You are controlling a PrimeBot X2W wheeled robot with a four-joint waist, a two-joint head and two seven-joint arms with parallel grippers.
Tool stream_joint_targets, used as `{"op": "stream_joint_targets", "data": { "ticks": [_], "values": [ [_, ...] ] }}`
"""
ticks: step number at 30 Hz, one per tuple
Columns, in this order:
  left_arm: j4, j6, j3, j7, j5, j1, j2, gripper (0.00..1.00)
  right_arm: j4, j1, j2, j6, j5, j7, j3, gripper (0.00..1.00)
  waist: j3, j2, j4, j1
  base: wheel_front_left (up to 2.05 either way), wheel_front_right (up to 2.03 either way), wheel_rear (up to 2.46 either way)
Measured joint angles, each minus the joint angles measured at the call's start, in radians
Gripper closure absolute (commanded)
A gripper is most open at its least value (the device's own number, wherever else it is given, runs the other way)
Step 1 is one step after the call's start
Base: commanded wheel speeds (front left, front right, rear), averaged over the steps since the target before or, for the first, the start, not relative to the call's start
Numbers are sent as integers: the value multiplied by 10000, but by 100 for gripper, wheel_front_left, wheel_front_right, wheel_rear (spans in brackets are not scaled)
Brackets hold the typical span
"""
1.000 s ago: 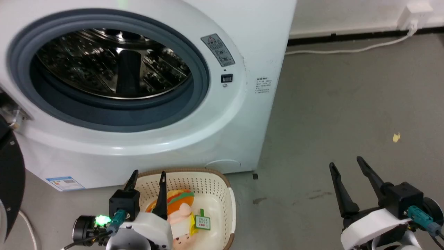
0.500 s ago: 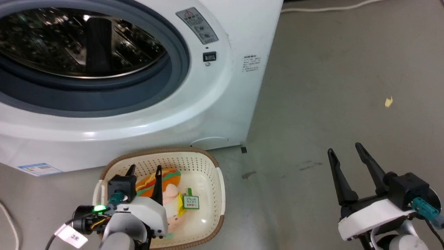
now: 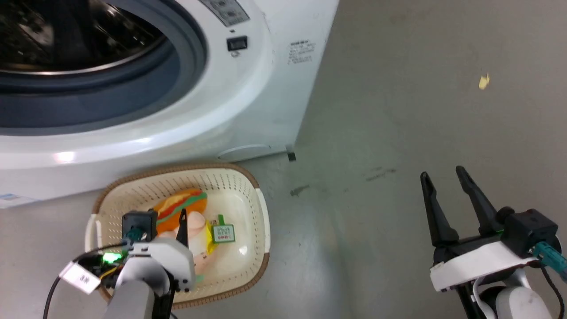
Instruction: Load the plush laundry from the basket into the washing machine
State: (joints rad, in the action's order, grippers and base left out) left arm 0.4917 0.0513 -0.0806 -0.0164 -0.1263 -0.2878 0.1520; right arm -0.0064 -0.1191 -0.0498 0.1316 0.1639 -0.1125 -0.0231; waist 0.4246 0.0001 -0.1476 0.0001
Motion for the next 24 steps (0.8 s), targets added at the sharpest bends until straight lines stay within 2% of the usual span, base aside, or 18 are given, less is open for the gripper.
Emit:
{"op": "stream_joint_targets", "data": {
  "ticks": [10,15,24],
  "values": [
    [1131,117,-146,794,-339,-974,249,0,-4,-394,2,0,336,-221,-140,0,1019,0,-271,0,0,0,0],
    [1931,169,-337,1323,-462,-1643,654,0,-23,-620,2,0,577,-351,-192,0,1685,0,-544,-1,0,0,0],
    [2794,253,-922,2033,-412,-2491,1001,0,-27,-809,2,0,859,-543,-194,0,2498,0,-833,-1,0,0,0]
  ]
}}
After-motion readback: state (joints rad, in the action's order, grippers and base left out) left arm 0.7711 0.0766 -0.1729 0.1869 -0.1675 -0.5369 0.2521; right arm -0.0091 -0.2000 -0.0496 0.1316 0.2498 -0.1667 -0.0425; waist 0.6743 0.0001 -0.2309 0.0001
